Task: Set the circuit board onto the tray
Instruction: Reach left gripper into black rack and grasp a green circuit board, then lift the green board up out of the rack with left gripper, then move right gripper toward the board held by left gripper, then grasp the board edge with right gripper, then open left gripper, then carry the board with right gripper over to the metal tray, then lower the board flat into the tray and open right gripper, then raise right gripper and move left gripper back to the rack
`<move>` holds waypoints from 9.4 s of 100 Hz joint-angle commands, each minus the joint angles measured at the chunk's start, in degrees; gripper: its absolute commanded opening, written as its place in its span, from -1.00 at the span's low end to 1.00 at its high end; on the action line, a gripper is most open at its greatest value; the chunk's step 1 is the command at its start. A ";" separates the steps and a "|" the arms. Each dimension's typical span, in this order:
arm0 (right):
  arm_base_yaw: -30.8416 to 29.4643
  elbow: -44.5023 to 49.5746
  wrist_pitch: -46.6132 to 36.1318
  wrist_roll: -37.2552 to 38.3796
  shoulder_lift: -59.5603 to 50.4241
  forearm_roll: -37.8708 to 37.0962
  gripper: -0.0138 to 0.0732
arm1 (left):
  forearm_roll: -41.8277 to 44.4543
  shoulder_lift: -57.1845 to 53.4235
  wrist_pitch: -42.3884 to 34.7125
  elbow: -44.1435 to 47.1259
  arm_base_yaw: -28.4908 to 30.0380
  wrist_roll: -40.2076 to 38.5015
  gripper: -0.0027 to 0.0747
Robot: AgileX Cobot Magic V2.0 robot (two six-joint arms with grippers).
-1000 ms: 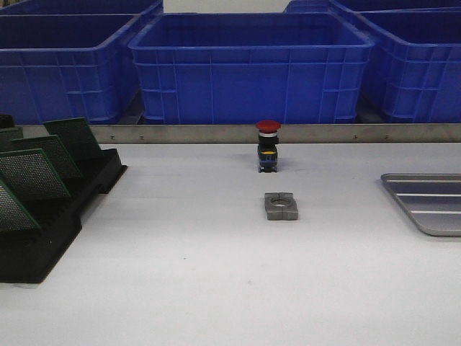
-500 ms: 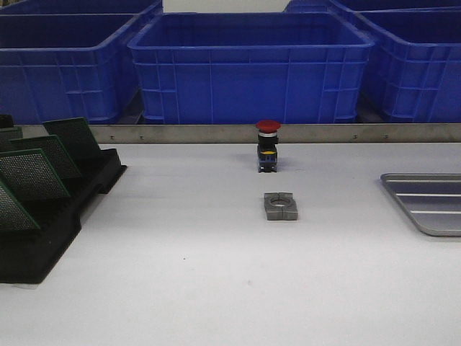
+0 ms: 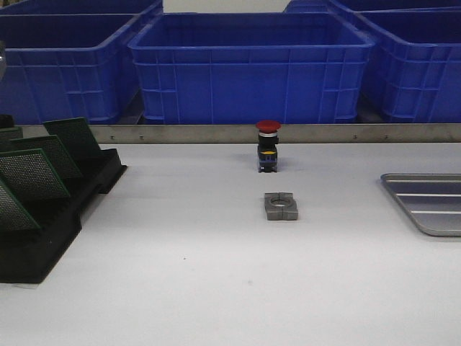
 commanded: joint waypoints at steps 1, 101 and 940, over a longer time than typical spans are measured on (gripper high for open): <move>0.17 -0.78 -4.23 -0.21 -1.60 -0.27 -0.82 | -0.76 -2.08 -2.44 -1.58 0.08 -0.19 -0.98; 0.17 -0.78 -4.23 -0.21 -1.60 -0.27 -0.82 | -19.21 -21.43 3.52 -1.58 0.08 -0.19 -0.98; -14.00 -58.46 37.10 -69.01 79.54 68.64 0.49 | -8.11 -10.57 13.60 -6.79 -6.64 -5.19 0.48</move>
